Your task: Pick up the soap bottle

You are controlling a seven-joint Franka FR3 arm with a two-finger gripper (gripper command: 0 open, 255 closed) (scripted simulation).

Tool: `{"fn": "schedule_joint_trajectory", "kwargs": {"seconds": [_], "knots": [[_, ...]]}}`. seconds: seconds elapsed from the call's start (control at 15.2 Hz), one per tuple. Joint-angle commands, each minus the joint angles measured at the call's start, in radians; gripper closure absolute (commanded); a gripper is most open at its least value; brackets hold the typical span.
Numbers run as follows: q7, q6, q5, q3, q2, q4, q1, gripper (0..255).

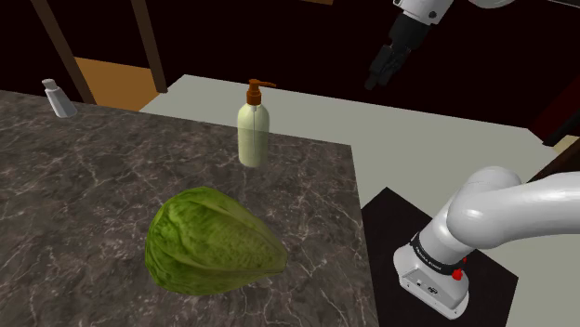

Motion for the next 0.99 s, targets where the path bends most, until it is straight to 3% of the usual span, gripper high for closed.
{"fn": "schedule_joint_trajectory", "kwargs": {"seconds": [0.0,0.92], "knots": [[0.000,0.000,0.000,0.000,0.000,0.000,0.000,0],[0.268,0.052,0.095,0.221,0.381,0.316,0.079,0]]}}
